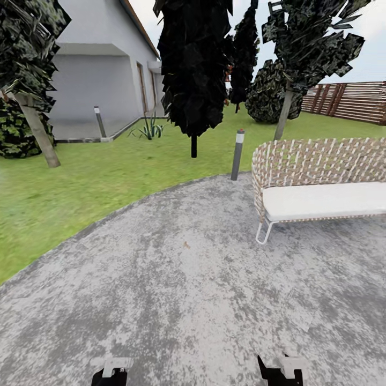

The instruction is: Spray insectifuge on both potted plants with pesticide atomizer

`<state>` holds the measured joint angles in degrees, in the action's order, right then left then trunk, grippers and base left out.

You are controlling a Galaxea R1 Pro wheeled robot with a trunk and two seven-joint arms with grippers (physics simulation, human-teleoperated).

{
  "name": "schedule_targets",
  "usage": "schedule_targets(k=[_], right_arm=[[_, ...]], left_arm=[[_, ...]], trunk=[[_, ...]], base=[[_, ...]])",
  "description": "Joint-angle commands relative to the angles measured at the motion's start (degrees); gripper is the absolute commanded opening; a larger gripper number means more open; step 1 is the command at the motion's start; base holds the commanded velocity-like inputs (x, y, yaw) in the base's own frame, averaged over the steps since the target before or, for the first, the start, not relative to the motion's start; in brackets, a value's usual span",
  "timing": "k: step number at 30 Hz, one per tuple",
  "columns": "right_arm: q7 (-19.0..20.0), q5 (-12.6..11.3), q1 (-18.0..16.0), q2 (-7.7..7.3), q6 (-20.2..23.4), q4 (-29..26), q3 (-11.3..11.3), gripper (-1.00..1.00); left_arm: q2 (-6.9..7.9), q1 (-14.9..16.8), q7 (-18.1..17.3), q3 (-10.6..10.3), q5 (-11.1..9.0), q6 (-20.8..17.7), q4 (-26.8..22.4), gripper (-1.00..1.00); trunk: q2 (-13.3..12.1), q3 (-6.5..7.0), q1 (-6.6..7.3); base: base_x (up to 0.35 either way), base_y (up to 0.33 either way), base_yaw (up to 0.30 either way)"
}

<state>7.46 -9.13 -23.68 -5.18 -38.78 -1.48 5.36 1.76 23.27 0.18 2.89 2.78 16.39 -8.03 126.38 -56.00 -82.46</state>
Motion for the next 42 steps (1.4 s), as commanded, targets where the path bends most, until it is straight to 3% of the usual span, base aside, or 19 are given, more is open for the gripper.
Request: schedule_targets(k=[1,42], right_arm=[[0.3,-0.6,-0.1,-0.01,-0.2,0.1,0.4,1.0],[0.3,-0.6,-0.1,0.0,-0.2,0.1,0.4,1.0]], left_arm=[[0.0,0.0,0.0,0.3,0.3,0.2,0.0,-1.0],[0.0,0.0,0.1,0.3,0.4,0.2,0.0,-1.0]], trunk=[[0.0,-0.05,0.01],[0.0,-0.05,0.01]], base=[[0.0,0.0,-0.3],[0.0,0.0,-0.3]])
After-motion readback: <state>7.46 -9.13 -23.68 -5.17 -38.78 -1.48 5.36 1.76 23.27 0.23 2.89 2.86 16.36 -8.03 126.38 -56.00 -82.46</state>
